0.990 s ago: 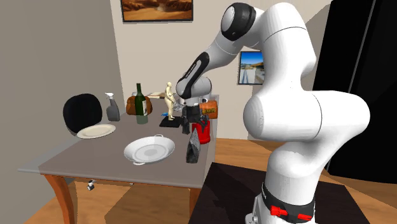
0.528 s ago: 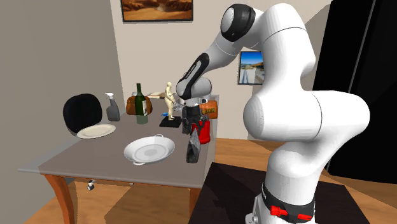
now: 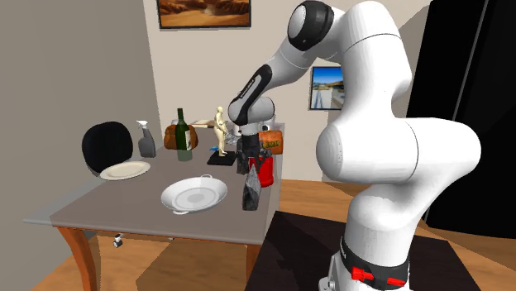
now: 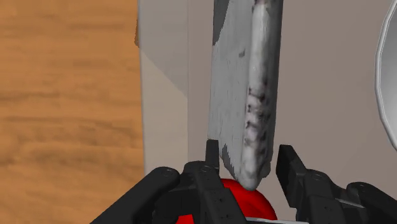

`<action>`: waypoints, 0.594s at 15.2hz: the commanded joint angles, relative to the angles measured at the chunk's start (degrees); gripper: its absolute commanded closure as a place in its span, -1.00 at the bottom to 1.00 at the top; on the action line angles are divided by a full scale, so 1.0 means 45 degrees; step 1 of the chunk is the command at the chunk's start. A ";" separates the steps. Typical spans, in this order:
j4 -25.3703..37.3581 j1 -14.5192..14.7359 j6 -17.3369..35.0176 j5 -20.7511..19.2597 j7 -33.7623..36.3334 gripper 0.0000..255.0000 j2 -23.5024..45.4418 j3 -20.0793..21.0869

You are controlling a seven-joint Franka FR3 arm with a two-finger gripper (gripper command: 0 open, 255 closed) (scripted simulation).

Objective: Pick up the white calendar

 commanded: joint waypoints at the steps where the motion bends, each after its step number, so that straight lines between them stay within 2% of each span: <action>1: -0.0055 -0.0084 -0.0205 0.0110 -0.0081 1.00 -0.0278 0.0085; 9: -0.0024 -0.0299 -0.1113 0.0540 -0.0342 1.00 -0.1206 0.0393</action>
